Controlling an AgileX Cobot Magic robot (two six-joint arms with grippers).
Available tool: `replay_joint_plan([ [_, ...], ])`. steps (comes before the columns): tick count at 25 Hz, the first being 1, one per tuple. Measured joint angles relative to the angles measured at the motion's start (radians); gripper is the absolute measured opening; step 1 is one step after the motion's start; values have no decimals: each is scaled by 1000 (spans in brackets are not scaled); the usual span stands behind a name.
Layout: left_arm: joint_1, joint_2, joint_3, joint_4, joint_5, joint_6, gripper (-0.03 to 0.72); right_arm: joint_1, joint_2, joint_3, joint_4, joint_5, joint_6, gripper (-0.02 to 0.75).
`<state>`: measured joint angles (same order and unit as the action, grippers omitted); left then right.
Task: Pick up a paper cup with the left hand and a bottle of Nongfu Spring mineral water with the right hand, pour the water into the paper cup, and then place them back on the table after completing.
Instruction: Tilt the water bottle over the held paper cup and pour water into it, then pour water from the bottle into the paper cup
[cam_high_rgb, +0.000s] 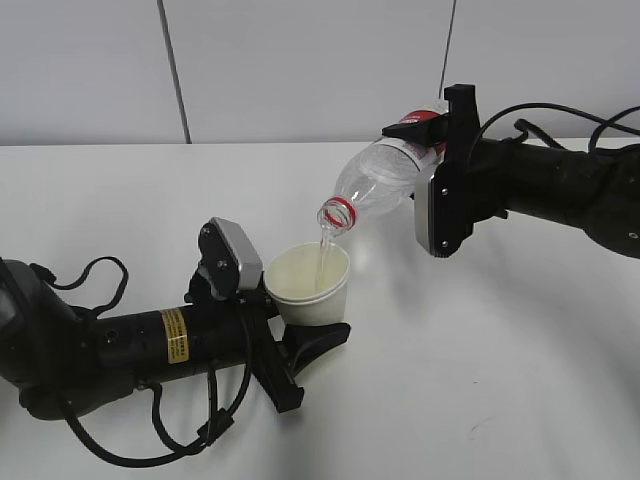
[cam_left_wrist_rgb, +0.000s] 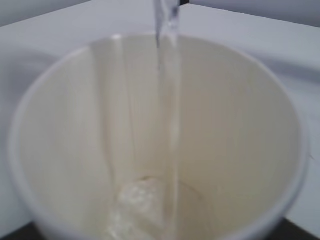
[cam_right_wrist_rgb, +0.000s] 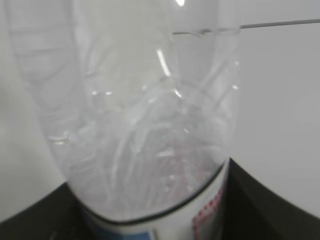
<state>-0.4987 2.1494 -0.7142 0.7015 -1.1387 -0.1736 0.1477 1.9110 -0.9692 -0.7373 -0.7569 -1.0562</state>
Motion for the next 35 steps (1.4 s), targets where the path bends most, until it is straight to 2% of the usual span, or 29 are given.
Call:
replay_joint_plan([
  [35, 0, 0, 0, 4, 3, 0, 379, 0, 0, 0, 24, -1, -51, 430],
])
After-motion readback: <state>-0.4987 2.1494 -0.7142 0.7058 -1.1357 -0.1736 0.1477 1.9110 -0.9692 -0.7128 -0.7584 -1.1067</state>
